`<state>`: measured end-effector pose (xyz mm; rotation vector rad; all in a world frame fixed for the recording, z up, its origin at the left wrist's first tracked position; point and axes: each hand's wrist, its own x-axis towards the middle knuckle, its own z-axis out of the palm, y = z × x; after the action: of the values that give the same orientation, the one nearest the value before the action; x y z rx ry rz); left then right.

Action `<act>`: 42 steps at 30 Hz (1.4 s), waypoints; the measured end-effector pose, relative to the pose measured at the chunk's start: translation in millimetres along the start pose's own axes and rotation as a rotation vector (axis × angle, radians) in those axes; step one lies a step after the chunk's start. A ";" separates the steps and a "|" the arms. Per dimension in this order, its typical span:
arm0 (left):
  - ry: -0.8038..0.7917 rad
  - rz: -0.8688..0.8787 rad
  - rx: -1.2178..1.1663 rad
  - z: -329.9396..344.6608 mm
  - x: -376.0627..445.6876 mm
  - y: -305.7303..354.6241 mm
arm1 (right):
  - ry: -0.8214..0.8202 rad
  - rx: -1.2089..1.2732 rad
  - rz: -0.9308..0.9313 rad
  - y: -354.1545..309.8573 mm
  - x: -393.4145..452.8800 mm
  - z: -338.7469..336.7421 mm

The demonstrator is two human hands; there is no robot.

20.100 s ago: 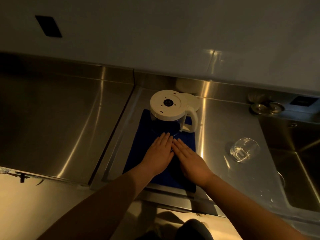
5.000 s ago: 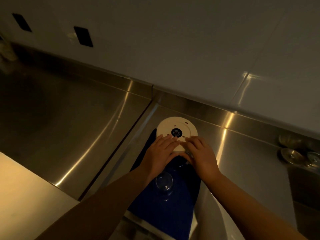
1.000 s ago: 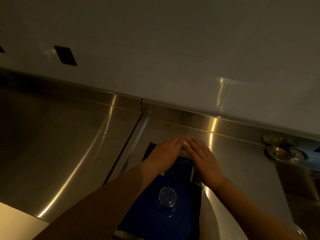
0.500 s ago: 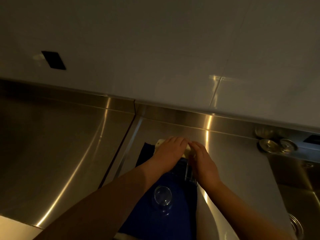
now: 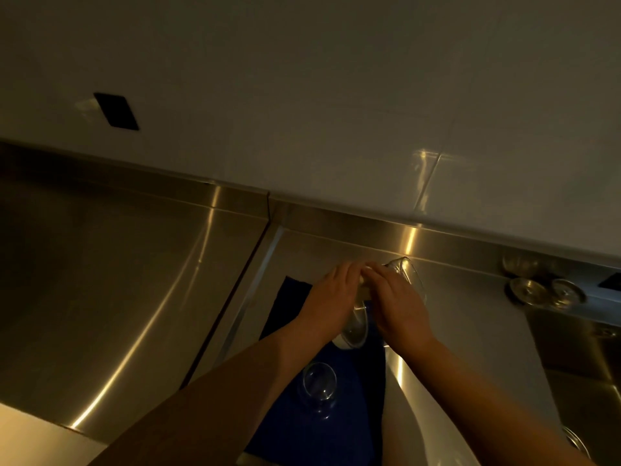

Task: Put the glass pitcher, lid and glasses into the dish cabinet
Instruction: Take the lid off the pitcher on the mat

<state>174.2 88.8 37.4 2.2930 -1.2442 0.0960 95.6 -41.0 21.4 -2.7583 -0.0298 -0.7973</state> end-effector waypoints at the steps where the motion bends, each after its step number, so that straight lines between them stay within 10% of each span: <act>1: 0.005 -0.015 -0.009 -0.5 -1.5 -1.7 | 0.008 0.004 -0.005 -1.6 0.7 1.7; 14: -0.139 0.056 0.213 -11.4 7.8 -11.0 | -0.061 0.048 0.042 1.1 -17.0 7.3; 20: -0.128 0.076 0.293 -12.1 6.9 -18.5 | -0.082 0.229 0.426 -7.9 -22.0 1.2; 32: -0.201 0.090 0.515 -2.1 -14.3 -51.0 | -0.165 0.100 0.062 -32.7 -5.5 26.4; 42: -0.153 0.016 0.132 -4.0 -60.3 -79.2 | -0.283 -0.080 -0.112 -53.8 -7.6 58.4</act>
<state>203.5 171.4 -10.0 2.4431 -1.3694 0.0081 114.6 26.6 -16.6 -2.9455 -0.2127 -0.4355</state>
